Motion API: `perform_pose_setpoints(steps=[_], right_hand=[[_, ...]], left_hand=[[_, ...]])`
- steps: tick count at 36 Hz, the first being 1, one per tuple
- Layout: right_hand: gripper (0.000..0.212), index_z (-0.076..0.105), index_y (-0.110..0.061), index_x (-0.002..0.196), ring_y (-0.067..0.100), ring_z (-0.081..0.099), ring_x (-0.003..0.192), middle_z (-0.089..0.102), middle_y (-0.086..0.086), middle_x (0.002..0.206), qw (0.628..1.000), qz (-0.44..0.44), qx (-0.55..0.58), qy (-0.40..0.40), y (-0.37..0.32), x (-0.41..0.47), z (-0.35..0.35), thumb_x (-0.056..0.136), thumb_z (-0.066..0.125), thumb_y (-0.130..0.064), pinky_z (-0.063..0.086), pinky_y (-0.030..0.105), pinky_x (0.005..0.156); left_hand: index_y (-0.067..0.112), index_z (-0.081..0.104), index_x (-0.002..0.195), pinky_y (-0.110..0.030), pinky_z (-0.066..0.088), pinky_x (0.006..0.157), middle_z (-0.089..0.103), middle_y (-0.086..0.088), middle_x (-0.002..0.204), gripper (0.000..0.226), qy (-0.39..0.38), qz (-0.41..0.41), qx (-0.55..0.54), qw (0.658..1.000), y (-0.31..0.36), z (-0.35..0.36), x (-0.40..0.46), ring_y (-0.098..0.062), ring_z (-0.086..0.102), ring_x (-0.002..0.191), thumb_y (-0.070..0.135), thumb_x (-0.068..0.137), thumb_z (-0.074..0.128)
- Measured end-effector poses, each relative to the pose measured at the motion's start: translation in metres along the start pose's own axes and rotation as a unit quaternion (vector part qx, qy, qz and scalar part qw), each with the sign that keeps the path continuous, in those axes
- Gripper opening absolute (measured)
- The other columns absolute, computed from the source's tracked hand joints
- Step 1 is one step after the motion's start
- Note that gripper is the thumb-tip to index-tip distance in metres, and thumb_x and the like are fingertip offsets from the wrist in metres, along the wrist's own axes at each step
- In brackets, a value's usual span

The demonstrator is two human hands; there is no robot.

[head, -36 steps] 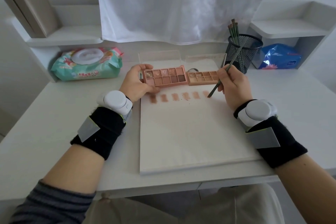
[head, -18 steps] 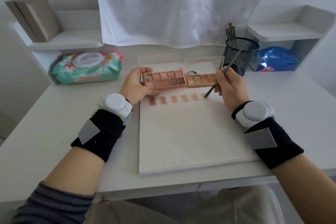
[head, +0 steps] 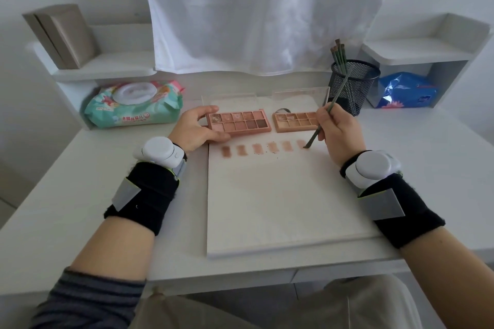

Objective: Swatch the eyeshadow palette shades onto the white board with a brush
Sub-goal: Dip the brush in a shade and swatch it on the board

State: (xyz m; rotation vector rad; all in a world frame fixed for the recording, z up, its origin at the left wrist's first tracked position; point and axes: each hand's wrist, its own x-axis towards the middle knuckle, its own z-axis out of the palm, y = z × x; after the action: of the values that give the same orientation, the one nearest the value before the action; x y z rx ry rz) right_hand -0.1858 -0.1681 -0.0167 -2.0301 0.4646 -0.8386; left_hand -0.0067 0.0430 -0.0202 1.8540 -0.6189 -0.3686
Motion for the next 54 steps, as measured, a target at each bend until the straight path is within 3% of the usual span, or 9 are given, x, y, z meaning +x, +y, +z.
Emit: perform_pose_setpoints(steps=[6, 11, 17, 22, 26, 33, 44, 48, 54], right_hand=[[0.025, 0.048, -0.024, 0.075, 0.011, 0.047, 0.057, 0.053, 0.000, 0.064, 1.000, 0.003, 0.009, 0.008, 0.000, 0.001, 0.001, 0.098, 0.041, -0.021, 0.042, 0.035, 0.064], [0.027, 0.051, -0.003, 0.080, 0.010, 0.044, 0.052, 0.051, 0.003, 0.060, 1.000, 0.007, -0.001, -0.002, 0.000, 0.001, 0.001, 0.098, 0.041, -0.020, 0.039, 0.034, 0.061], [0.025, 0.048, -0.022, 0.074, 0.013, 0.048, 0.058, 0.053, 0.000, 0.063, 1.000, 0.003, 0.017, 0.009, -0.001, 0.001, 0.001, 0.098, 0.041, -0.019, 0.043, 0.038, 0.063], [0.025, 0.053, -0.003, 0.083, 0.016, 0.046, 0.057, 0.053, 0.001, 0.061, 1.000, 0.002, -0.010, -0.016, -0.002, 0.000, 0.001, 0.098, 0.041, -0.019, 0.043, 0.040, 0.064], [0.028, 0.052, 0.001, 0.081, 0.017, 0.043, 0.056, 0.052, 0.005, 0.061, 1.000, -0.012, -0.020, -0.015, -0.004, -0.002, 0.000, 0.098, 0.041, -0.019, 0.040, 0.036, 0.062], [0.024, 0.051, -0.009, 0.078, 0.009, 0.043, 0.053, 0.051, 0.002, 0.061, 1.000, -0.011, 0.016, -0.004, -0.004, -0.003, 0.000, 0.098, 0.041, -0.017, 0.038, 0.031, 0.059], [0.025, 0.048, -0.016, 0.075, 0.004, 0.047, 0.053, 0.053, 0.002, 0.064, 0.999, -0.020, 0.034, 0.016, -0.007, 0.001, -0.004, 0.098, 0.041, -0.018, 0.038, 0.017, 0.054], [0.025, 0.049, -0.016, 0.075, 0.017, 0.049, 0.057, 0.056, 0.007, 0.065, 0.999, -0.015, 0.044, -0.028, -0.009, 0.007, -0.012, 0.098, 0.041, -0.019, 0.042, 0.028, 0.056], [0.025, 0.050, -0.020, 0.076, 0.012, 0.048, 0.055, 0.053, 0.000, 0.064, 0.997, -0.014, 0.067, -0.043, 0.000, 0.002, -0.013, 0.098, 0.040, -0.015, 0.043, 0.025, 0.055]], left_hand=[[0.011, 0.045, 0.136, -0.017, 0.029, 0.099, 0.050, 0.006, 0.124, 0.075, -0.026, 0.002, 0.077, 0.997, -0.001, -0.004, 0.002, -0.007, 0.045, 0.119, 0.009, 0.069, 0.080], [0.012, 0.047, 0.134, -0.020, 0.034, 0.096, 0.057, -0.001, 0.122, 0.074, -0.028, 0.005, 0.129, 0.991, -0.003, -0.005, 0.003, -0.013, 0.052, 0.111, 0.014, 0.068, 0.082], [0.016, 0.050, 0.131, -0.023, 0.036, 0.095, 0.055, -0.002, 0.123, 0.070, -0.050, -0.010, 0.176, 0.983, -0.001, -0.002, 0.003, -0.017, 0.051, 0.113, 0.023, 0.069, 0.081], [0.019, 0.049, 0.133, -0.032, 0.033, 0.108, 0.050, -0.005, 0.134, 0.073, -0.049, -0.017, 0.226, 0.973, 0.002, 0.000, 0.005, -0.023, 0.043, 0.126, 0.029, 0.069, 0.081], [0.022, 0.046, 0.134, -0.036, 0.032, 0.110, 0.048, -0.006, 0.136, 0.093, -0.052, -0.040, 0.220, 0.973, 0.005, 0.002, 0.003, -0.023, 0.041, 0.128, 0.046, 0.048, 0.076], [0.018, 0.039, 0.137, -0.033, 0.034, 0.108, 0.047, -0.004, 0.136, 0.082, -0.038, -0.032, 0.199, 0.979, 0.001, 0.001, 0.004, -0.021, 0.045, 0.124, 0.025, 0.068, 0.082], [0.017, 0.038, 0.137, -0.025, 0.033, 0.098, 0.045, -0.004, 0.138, 0.079, -0.017, -0.002, 0.186, 0.982, 0.003, 0.004, -0.003, -0.020, 0.044, 0.124, 0.021, 0.070, 0.081], [0.014, 0.038, 0.138, -0.029, 0.033, 0.103, 0.045, -0.007, 0.139, 0.078, -0.003, 0.006, 0.192, 0.981, 0.002, 0.006, -0.007, -0.022, 0.043, 0.126, 0.024, 0.073, 0.079], [0.012, 0.035, 0.140, -0.039, 0.031, 0.109, 0.041, -0.011, 0.141, 0.076, 0.054, 0.022, 0.201, 0.978, 0.003, 0.015, -0.012, -0.027, 0.039, 0.130, 0.021, 0.076, 0.076]])
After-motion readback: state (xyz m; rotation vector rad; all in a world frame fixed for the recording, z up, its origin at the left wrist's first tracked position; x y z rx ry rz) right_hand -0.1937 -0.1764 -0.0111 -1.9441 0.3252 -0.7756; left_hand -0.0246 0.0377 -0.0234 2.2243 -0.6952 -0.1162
